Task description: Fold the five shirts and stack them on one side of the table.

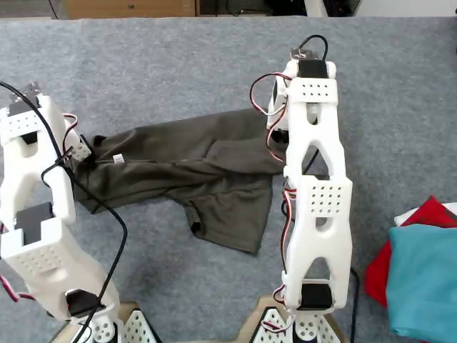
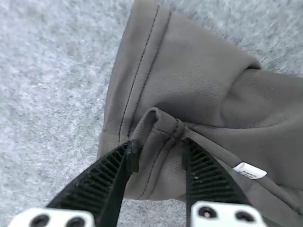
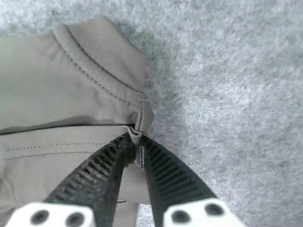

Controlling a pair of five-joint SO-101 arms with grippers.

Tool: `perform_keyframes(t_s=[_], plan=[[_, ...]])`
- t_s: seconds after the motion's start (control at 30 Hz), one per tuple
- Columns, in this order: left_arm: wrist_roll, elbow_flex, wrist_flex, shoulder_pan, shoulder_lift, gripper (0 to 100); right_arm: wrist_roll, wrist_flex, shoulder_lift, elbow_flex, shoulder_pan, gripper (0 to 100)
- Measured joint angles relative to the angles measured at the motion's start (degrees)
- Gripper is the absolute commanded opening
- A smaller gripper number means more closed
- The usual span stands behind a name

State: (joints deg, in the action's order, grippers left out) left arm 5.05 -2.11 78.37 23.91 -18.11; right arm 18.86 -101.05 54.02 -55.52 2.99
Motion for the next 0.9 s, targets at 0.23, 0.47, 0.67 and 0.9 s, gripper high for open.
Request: perform_keyframes(t_s=[0.23, 0.47, 0.67, 0.9], plan=[[0.0, 0.0, -1.8, 0.0, 0.0, 4, 0.0, 0.0, 0.0, 0.0, 0.0, 0.5], [0.0, 0.0, -2.9, 0.0, 0.0, 4, 0.0, 0.0, 0.0, 0.0, 0.0, 0.5], [0.0, 0.0, -2.9, 0.0, 0.0, 16, 0.0, 0.0, 0.0, 0.0, 0.0, 0.5], [1.3, 0.0, -3.4, 0.0, 0.0, 21, 0.0, 0.0, 0.0, 0.0, 0.0, 0.5]])
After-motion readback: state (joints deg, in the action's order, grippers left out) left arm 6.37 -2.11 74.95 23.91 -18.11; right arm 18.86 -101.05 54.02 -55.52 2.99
